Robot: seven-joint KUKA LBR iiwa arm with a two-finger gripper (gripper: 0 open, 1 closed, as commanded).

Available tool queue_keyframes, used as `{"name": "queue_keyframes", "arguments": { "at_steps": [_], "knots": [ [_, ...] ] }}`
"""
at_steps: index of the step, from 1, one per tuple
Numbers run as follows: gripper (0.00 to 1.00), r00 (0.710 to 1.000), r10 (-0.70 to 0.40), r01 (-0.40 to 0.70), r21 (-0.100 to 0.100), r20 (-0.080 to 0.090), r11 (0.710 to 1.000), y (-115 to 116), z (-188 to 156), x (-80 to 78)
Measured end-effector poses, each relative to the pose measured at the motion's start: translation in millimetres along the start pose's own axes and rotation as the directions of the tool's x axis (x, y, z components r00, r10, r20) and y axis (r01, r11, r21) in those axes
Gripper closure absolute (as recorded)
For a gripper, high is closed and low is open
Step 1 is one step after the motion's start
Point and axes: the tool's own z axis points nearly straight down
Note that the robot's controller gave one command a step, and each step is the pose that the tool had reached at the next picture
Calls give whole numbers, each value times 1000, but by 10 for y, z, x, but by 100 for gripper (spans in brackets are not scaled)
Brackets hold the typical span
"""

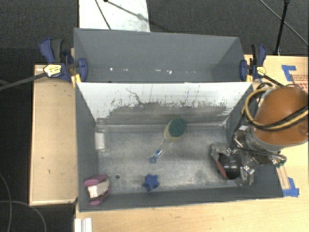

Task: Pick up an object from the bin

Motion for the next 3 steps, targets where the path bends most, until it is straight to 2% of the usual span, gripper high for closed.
{"name": "queue_keyframes", "arguments": {
  "at_steps": [1, 2, 3],
  "knots": [
    [100, 1000, 2, -2, 0, 0, 1000, 0, 0, 1],
    [0, 1000, 3, -3, 0, 0, 1000, -1, 0, 1],
    [100, 1000, 5, -5, 0, 0, 1000, -1, 0, 2]
  ]
}}
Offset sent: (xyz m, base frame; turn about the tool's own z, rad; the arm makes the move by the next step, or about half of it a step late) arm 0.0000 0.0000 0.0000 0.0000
